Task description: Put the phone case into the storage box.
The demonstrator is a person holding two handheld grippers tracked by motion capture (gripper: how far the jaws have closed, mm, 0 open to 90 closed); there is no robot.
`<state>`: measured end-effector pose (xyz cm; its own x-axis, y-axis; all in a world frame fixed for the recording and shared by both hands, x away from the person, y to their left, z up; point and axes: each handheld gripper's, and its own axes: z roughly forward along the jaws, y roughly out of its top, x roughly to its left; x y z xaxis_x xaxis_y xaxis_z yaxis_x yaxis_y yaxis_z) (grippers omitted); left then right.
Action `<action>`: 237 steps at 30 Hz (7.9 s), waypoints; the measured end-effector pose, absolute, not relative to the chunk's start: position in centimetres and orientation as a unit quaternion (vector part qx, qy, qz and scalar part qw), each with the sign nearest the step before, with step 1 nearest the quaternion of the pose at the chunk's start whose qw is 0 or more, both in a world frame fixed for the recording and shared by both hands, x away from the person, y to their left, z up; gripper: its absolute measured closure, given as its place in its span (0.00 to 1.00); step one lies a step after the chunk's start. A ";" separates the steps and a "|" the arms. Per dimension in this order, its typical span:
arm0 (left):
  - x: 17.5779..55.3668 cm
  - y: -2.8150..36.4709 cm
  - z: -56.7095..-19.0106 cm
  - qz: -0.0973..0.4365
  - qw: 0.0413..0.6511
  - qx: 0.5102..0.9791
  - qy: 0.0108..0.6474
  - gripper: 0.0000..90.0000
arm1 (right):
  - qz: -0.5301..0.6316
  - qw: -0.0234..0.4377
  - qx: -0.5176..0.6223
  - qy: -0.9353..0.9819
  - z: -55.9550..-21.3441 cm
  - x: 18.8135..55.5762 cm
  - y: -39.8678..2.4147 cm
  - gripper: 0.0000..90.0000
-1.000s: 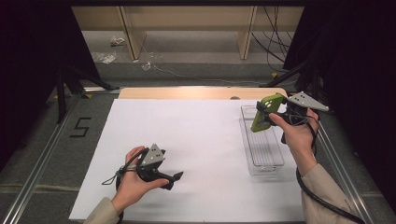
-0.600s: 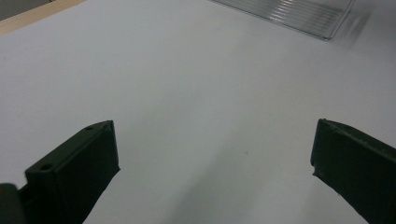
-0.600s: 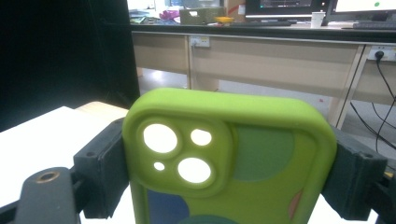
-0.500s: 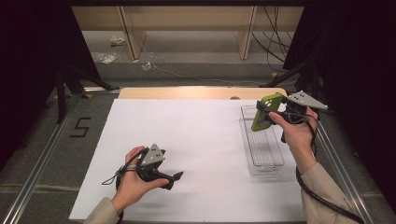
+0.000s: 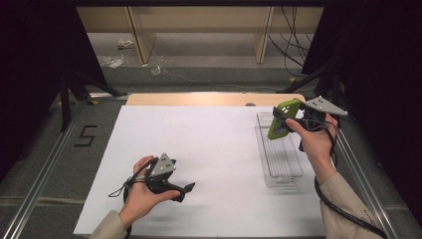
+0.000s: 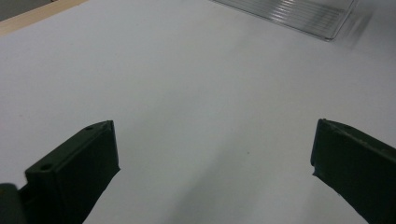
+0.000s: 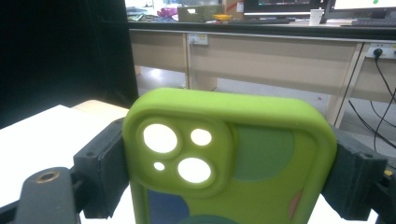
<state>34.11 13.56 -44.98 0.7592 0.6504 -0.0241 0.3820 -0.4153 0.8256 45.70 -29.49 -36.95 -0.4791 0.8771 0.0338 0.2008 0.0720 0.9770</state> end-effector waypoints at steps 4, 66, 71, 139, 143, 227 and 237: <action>34.1 13.5 -45.0 0.152 0.441 0.828 0.311 0.00 | 0.546 0.311 0.406 0.663 -36.9 45.8 -29.5 0.18; 34.3 14.4 -45.0 0.156 0.444 0.826 0.311 0.00 | 0.533 0.310 0.414 0.670 -37.8 47.9 -29.0 0.18; 34.3 14.4 -45.0 0.156 0.444 0.826 0.312 0.00 | 0.533 0.310 0.414 0.670 -37.9 48.1 -28.9 0.18; 34.3 14.3 -45.0 0.158 0.444 0.825 0.311 0.00 | 0.511 0.317 0.431 0.673 -39.2 50.9 -28.2 0.18; 34.3 14.3 -45.1 0.157 0.444 0.825 0.312 0.00 | 0.508 0.320 0.434 0.672 -39.2 51.0 -28.2 0.18; 34.3 14.1 -45.0 0.155 0.446 0.825 0.310 0.00 | 0.447 0.339 0.491 0.667 -41.2 55.4 -26.5 0.18; 34.3 14.1 -45.0 0.155 0.446 0.825 0.310 0.00 | 0.442 0.338 0.499 0.664 -41.7 55.7 -26.4 0.18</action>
<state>34.30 14.11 -45.01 0.7604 0.6491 -0.0207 0.3730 -0.4104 0.8321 55.66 -26.43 -41.69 -0.2726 0.9621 -0.0084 0.3641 0.1112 0.9247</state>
